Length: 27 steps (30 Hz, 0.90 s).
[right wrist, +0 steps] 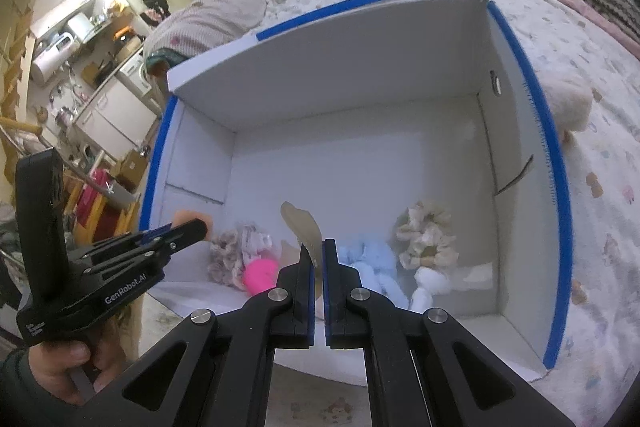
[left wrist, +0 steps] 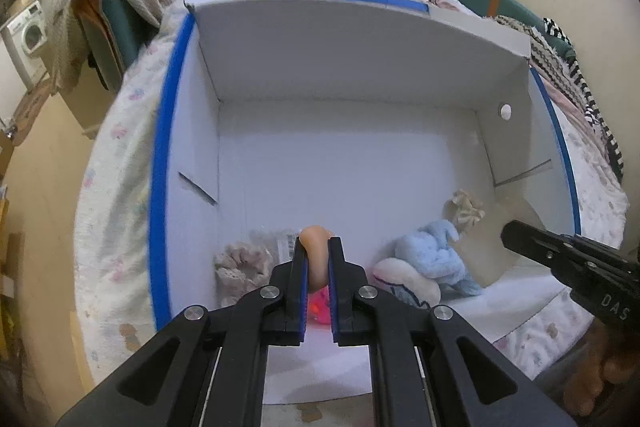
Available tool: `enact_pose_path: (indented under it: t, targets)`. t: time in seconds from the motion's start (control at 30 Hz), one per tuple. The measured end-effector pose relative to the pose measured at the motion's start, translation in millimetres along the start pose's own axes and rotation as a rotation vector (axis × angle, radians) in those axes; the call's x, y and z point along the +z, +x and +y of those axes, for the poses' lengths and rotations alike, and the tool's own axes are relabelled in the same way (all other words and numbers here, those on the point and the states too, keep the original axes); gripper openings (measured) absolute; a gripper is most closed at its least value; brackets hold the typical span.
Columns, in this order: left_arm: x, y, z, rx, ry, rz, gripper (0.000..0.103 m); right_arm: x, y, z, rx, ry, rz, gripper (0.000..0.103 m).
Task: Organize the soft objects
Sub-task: 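Carry the orange sponge and tan piece into the box with both grippers, then open the left gripper to drop the orange sponge into the box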
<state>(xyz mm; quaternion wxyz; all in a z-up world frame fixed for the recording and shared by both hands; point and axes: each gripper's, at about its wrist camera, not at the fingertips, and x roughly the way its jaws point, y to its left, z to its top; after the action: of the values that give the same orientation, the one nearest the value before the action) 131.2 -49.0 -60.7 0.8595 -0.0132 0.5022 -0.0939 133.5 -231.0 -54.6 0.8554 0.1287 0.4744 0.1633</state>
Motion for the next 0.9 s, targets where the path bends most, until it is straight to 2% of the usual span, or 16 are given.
enact_pose_path:
  t: [0.13,0.2,0.3,0.37,0.43,0.47,0.9]
  targets:
    - [-2.7,6.3,-3.4,0.007,0.003,0.019,0.009,1.4,7.3,1.1,-0.008,-0.008,0.017,0.005]
    - [-3.0,7.4,-3.2,0.021,-0.001,0.024,0.014,1.4,8.5,1.4,-0.009,-0.007,0.02,0.005]
    - [-3.6,7.2,-2.1,0.004,-0.013,0.029,0.018,1.2,9.0,0.8,-0.01,-0.004,0.022,0.005]
    - [-4.1,5.8,-1.6,0.005,-0.018,0.029,0.032,0.5,9.3,0.9,-0.013,-0.004,0.024,0.005]
    - [-4.8,1.8,-1.6,0.02,-0.023,0.009,0.057,0.6,9.6,1.4,-0.015,-0.002,0.026,0.005]
    - [-5.0,-1.2,-1.6,0.028,-0.024,-0.005,0.06,0.8,10.0,1.0,-0.016,0.0,0.026,0.005]
    - [-3.1,-9.2,5.1,0.076,-0.042,-0.028,0.061,2.0,13.8,1.4,-0.012,0.001,0.031,0.005]
